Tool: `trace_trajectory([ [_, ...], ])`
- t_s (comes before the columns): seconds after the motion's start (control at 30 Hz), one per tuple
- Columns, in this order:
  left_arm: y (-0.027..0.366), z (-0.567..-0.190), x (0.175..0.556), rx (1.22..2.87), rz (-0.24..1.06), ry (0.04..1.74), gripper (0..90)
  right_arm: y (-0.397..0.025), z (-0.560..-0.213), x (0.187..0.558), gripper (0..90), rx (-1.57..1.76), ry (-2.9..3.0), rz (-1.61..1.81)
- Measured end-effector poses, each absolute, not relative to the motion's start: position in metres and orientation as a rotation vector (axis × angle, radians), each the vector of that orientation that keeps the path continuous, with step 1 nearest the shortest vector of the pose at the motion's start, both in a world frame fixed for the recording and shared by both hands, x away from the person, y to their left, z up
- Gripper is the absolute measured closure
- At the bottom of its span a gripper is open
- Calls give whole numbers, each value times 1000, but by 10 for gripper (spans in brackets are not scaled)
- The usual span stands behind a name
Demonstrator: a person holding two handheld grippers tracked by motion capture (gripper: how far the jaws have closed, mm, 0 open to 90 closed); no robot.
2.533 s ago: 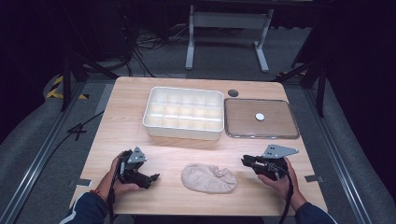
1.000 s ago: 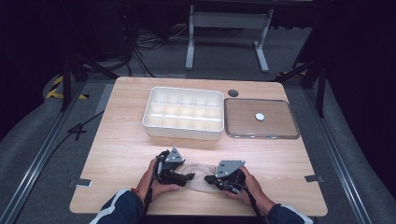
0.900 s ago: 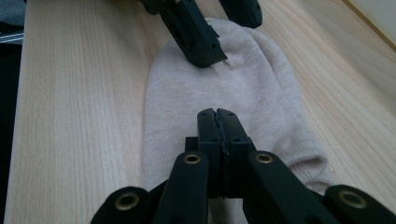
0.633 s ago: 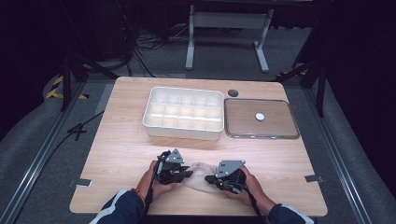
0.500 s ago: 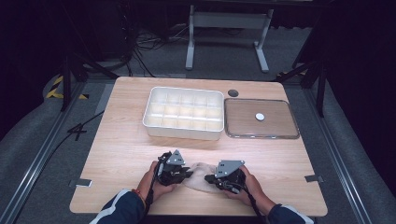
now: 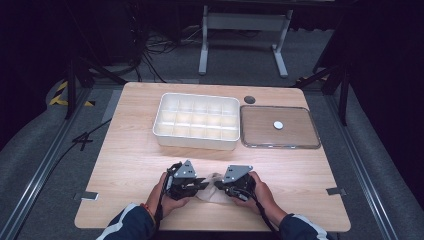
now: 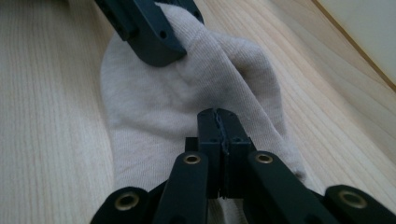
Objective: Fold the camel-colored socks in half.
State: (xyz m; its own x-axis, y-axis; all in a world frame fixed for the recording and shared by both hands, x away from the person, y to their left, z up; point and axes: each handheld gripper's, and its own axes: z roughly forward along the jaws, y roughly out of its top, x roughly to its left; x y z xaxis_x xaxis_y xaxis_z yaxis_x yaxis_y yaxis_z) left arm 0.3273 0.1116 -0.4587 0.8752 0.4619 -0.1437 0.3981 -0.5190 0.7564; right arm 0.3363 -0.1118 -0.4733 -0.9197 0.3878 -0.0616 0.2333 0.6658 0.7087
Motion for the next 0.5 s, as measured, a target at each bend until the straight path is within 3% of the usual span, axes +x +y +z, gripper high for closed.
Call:
trace_trajectory([
  [0.3,111,-456,328,2151,100,615,812,-101,-474,342,894,516,2678,1118],
  [0.4,112,-456,328,2161,110,619,812,-101,-473,342,835,519,2680,1126],
  [0.5,115,-455,329,2154,115,645,812,-112,-465,344,840,547,2651,1181],
])
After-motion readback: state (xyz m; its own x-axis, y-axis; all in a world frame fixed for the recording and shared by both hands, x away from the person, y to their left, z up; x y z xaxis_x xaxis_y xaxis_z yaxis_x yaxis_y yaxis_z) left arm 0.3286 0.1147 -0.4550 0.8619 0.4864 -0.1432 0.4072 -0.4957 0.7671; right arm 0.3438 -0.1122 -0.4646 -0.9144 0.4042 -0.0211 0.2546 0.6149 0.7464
